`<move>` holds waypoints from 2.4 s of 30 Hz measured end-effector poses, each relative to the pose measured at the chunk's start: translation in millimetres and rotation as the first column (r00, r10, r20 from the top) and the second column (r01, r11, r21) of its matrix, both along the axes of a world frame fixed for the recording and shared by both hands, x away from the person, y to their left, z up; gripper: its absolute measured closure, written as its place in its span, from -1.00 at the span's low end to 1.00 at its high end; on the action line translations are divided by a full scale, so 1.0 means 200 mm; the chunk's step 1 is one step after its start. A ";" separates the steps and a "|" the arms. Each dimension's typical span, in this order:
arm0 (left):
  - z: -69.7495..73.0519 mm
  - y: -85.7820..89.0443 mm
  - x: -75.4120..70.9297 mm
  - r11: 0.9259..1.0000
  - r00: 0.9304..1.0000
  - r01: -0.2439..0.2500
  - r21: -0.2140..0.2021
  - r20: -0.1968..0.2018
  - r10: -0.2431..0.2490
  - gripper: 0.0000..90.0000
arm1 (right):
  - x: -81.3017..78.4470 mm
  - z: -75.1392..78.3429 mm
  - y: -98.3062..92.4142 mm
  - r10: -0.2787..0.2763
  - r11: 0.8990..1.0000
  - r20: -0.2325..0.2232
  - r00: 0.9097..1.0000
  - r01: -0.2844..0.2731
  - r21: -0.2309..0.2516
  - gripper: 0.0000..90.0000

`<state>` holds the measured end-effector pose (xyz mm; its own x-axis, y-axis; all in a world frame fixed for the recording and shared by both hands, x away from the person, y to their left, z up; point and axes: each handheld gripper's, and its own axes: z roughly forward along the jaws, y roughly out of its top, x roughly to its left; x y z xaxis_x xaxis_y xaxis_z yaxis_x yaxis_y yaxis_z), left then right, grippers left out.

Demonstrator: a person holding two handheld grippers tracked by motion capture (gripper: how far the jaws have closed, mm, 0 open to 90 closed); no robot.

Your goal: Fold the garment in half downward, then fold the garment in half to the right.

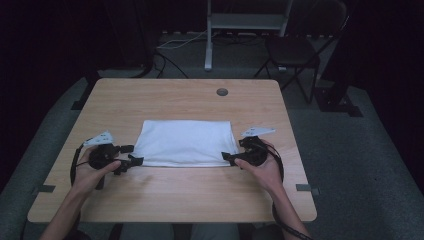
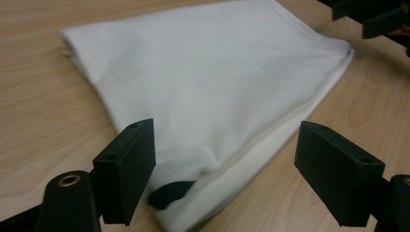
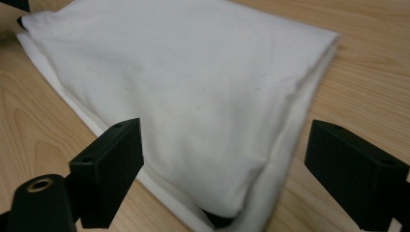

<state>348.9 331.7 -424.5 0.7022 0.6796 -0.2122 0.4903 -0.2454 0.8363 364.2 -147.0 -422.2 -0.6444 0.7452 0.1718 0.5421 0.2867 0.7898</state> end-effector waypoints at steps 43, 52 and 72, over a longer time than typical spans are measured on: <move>0.15 0.04 0.37 0.983 0.984 -0.176 0.048 -0.010 0.176 -0.51 | -0.04 0.07 -0.10 0.007 1.000 0.049 0.999 -0.007 0.002 -0.72; 0.12 0.00 0.59 0.980 0.978 -0.187 0.074 -0.079 0.193 -0.51 | -0.03 0.08 -0.10 0.016 1.000 0.061 0.998 -0.016 -0.007 -0.72; -0.03 -0.17 0.70 0.966 0.971 -0.181 0.184 -0.121 0.205 -0.06 | -0.03 0.11 -0.11 0.035 0.999 0.061 0.998 -0.033 -0.033 -0.72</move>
